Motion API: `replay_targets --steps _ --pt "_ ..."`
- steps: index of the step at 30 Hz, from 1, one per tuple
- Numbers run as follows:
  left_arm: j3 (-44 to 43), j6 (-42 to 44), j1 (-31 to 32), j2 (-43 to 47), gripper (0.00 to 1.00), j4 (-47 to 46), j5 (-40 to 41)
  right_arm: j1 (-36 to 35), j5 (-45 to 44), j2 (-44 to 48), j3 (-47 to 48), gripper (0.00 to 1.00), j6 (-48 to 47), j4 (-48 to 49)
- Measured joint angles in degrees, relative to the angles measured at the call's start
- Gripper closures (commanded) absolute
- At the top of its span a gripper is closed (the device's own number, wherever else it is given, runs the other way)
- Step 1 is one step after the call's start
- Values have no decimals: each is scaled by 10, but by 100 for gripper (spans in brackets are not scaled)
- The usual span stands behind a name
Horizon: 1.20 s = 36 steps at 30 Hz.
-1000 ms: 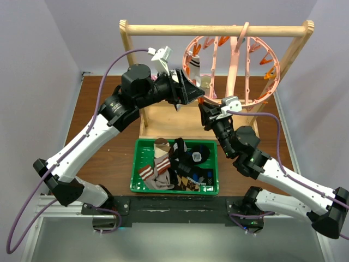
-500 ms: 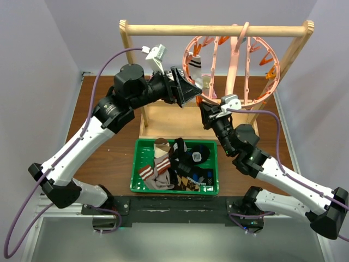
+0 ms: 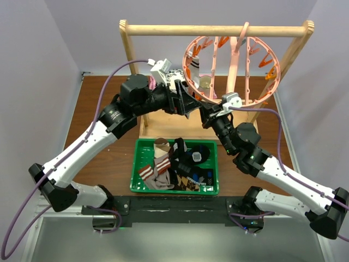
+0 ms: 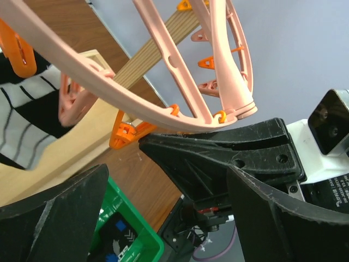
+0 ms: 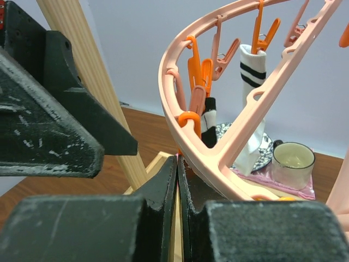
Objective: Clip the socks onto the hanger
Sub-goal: Open the clamp at the hanger.
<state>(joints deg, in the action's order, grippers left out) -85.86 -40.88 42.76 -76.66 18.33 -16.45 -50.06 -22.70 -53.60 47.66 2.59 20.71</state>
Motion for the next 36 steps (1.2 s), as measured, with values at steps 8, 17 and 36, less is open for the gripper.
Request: replay_targets --steps 8,17,36 --pt "-17 3 6 -46 5 -38 -16 0 3 3 0 96 5 -2" --pt "-52 22 19 -89 9 -55 -20 0 4 4 0 96 11 -4" --pt "-57 46 24 -103 50 -69 -20 3 15 16 -2 93 27 -20"
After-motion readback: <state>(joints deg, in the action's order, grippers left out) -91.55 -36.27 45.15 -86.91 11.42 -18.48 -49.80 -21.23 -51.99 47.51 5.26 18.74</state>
